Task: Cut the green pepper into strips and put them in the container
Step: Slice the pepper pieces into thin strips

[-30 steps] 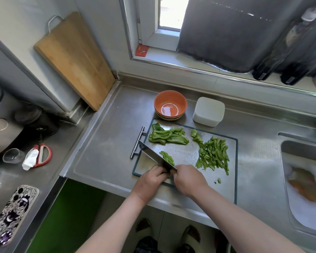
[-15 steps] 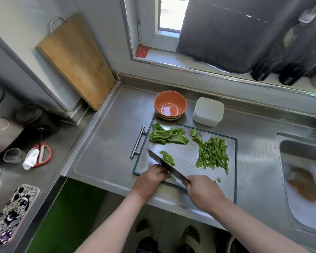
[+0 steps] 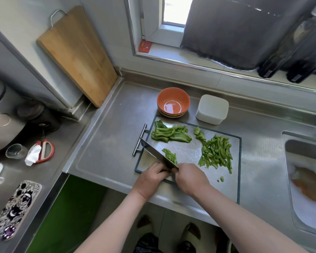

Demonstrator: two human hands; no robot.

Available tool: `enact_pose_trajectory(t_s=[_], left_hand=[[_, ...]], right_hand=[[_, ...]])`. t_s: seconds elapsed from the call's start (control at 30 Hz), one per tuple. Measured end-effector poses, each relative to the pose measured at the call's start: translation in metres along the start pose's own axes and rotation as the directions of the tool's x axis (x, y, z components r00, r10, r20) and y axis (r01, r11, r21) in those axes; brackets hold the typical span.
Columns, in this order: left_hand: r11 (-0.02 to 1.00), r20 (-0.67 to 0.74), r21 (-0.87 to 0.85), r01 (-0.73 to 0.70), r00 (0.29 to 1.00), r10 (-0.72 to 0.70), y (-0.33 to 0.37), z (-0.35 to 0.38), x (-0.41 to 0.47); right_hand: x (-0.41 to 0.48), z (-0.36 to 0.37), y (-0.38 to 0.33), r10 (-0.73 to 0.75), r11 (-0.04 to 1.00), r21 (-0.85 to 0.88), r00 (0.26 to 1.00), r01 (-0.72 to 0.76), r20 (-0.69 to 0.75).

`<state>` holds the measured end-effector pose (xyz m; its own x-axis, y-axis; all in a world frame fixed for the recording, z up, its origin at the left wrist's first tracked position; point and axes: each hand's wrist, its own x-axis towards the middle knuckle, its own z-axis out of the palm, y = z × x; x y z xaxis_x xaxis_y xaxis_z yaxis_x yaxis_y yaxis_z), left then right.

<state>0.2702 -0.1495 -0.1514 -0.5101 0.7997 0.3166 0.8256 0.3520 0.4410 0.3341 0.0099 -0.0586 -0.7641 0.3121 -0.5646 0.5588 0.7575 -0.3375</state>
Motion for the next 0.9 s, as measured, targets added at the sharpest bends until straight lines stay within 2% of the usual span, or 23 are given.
enact_pose_trajectory(t_s=[0.23, 0.53, 0.9], left_hand=[[0.995, -0.010, -0.070, 0.068, 0.998, -0.068, -0.001, -0.002, 0.005], [0.995, -0.020, -0.075, 0.068, 0.997, -0.069, -0.001, 0.001, 0.004], [0.990, -0.061, -0.112, 0.084, 0.994, -0.092, 0.001, 0.003, 0.003]], right_hand=[[-0.016, -0.009, 0.007, -0.038, 0.999, 0.035, 0.999, 0.038, -0.018], [-0.051, -0.004, 0.024, -0.022, 1.000, 0.011, 0.999, 0.023, -0.044], [-0.021, 0.006, 0.010, -0.004, 1.000, -0.001, 1.000, 0.004, -0.007]])
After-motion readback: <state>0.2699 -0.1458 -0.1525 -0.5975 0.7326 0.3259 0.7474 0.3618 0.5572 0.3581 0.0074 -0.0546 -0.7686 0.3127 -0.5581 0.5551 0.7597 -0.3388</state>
